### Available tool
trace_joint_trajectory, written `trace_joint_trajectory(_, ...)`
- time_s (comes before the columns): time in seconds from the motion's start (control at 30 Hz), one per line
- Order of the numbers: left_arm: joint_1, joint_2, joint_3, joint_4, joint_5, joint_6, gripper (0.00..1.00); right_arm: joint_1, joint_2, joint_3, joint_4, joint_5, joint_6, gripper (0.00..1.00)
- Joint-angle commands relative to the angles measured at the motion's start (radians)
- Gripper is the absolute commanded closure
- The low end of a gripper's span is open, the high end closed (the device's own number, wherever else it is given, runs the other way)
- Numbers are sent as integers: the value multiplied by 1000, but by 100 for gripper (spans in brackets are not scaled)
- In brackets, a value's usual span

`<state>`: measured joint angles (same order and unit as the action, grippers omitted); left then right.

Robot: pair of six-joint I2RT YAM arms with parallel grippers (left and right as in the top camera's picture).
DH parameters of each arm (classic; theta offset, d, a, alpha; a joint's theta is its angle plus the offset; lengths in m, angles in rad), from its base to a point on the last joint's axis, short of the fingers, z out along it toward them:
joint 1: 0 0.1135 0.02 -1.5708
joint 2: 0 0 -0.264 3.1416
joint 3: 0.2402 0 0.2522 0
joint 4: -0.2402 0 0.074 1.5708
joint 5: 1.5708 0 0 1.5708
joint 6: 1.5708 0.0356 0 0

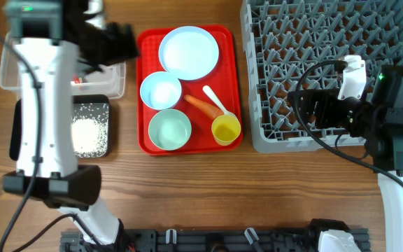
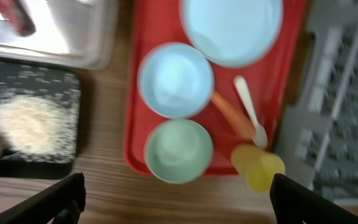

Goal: Sort waste into correct bins and load items into the dishwasher rack
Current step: 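Reach the left gripper to the yellow cup on the red tray and grasp it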

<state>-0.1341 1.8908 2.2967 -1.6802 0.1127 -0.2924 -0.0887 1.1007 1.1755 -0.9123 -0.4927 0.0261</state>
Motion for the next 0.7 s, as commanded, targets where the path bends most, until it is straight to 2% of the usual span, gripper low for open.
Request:
trace_joint_trajectory(0.0, -153, 5, -66, -4, 65, 16, 6, 0, 6, 27, -22, 22, 4, 2)
trace_joint_trajectory(0.17, -354, 5, -244, 79, 92, 15, 7, 0, 6, 27, -35, 60, 31, 3)
trace_joint_trajectory(0.27, -463, 5, -404, 229, 83, 9, 6, 0, 6, 27, -35, 60, 30, 3)
trace_joint_trajectory(0.47, -499, 5, -613, 428, 70, -52, 15, 0, 6, 27, -48, 60, 29, 4)
trace_joint_trajectory(0.57, -520, 5, -695, 528, 68, 33, 18, 0, 6, 27, -58, 60, 26, 4)
trace_joint_trajectory(0.67, -537, 6, -743, 569, 23, 33, 19, 0, 6, 27, -63, 60, 26, 4)
